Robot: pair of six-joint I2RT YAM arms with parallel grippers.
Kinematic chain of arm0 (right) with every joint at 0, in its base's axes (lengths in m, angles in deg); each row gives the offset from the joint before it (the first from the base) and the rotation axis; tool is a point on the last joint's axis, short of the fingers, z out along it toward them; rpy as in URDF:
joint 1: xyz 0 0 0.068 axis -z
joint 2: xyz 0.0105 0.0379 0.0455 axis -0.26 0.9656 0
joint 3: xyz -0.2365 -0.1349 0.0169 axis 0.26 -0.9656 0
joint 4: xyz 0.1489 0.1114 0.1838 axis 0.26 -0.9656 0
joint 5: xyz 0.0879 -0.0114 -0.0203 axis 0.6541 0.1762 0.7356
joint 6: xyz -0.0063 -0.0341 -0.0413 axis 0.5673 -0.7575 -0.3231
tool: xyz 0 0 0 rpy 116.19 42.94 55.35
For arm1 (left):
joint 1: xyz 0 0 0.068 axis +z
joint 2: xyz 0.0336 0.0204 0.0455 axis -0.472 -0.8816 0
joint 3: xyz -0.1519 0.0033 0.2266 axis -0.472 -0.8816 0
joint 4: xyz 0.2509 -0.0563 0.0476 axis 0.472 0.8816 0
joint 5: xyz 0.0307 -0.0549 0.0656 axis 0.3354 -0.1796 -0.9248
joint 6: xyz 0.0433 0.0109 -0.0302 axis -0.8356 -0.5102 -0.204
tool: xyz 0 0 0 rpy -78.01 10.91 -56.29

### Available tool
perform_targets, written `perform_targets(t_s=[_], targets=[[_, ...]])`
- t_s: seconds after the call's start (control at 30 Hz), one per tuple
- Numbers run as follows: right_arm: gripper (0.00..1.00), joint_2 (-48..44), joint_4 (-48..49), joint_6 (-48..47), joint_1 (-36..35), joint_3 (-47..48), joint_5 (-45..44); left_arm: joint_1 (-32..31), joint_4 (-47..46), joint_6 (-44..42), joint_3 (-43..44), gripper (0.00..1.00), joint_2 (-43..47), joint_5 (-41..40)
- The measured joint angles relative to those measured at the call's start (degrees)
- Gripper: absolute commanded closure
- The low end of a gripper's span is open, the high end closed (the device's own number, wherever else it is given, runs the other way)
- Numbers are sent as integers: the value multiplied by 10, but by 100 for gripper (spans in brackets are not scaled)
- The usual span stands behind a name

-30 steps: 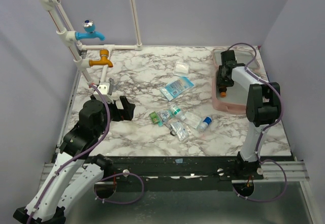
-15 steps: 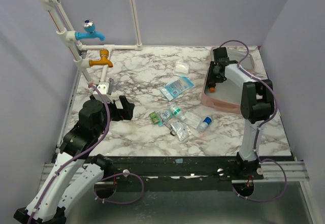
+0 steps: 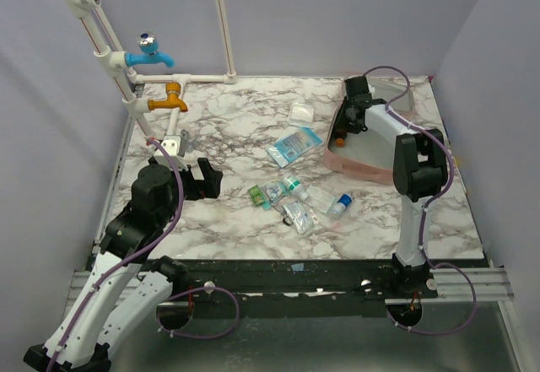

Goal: Organize the medicine kit

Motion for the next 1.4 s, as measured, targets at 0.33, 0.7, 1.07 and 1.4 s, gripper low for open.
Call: perform_targets(t_s=[0.33, 0.7, 1.07, 1.4], targets=[[39, 0, 28, 43, -1, -16, -7, 4, 0, 0, 0, 1, -3, -3], [35, -44, 24, 41, -2, -38, -13, 7, 0, -1, 0, 1, -3, -3], [35, -147, 21, 12, -18, -85, -9, 8, 0, -1, 0, 1, -3, -3], [39, -155, 17, 2, -98, -110, 5, 16, 0, -1, 0, 1, -3, -3]])
